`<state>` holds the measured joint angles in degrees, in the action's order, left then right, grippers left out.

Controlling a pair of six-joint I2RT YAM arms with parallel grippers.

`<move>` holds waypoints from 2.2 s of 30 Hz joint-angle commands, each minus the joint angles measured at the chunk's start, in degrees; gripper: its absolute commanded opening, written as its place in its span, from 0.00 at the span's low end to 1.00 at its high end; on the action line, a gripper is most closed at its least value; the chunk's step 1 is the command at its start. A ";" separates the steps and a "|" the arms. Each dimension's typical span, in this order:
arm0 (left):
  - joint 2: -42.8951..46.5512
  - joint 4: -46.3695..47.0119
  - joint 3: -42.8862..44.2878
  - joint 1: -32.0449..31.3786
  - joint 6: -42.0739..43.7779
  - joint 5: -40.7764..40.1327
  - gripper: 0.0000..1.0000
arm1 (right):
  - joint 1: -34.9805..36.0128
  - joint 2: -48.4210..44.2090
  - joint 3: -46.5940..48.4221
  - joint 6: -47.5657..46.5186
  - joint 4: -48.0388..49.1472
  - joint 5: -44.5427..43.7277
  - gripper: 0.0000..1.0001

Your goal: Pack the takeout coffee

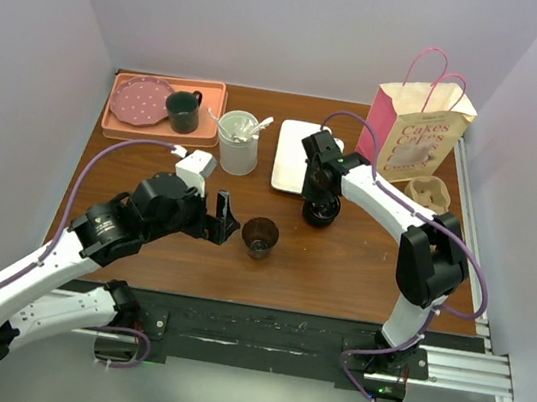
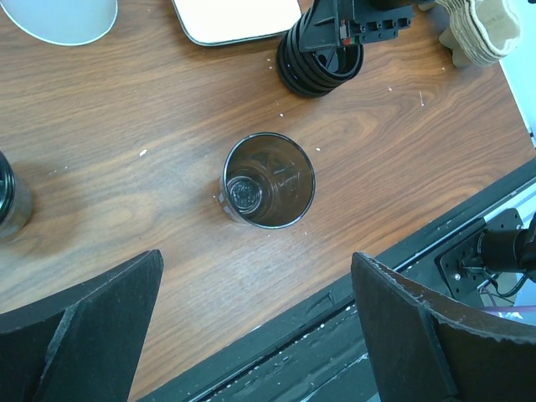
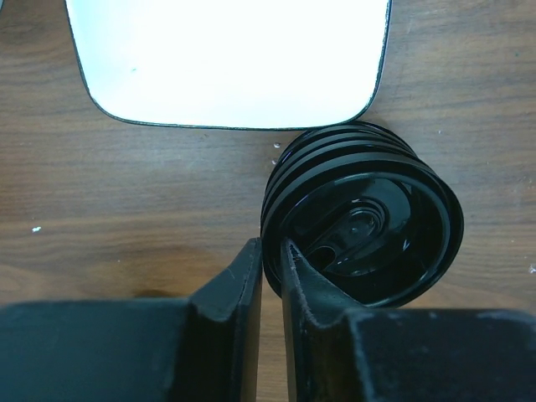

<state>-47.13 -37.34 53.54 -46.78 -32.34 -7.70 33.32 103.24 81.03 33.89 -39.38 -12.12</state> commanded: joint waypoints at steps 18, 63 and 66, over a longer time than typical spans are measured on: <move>1.87 1.22 1.39 0.03 0.61 0.06 1.00 | 0.25 -8.23 0.18 0.04 -0.35 -0.54 0.09; -8.76 34.27 6.58 -0.06 67.67 56.56 0.84 | 0.95 -42.77 -3.16 -15.79 -10.02 75.57 0.01; -9.55 34.79 6.84 0.03 67.15 59.82 0.84 | 1.04 -42.51 -3.25 -15.87 -9.67 75.75 0.01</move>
<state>-55.55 -5.39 58.06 -46.78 34.15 44.91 33.93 60.90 78.30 16.47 -49.74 61.19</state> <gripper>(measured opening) 0.840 0.112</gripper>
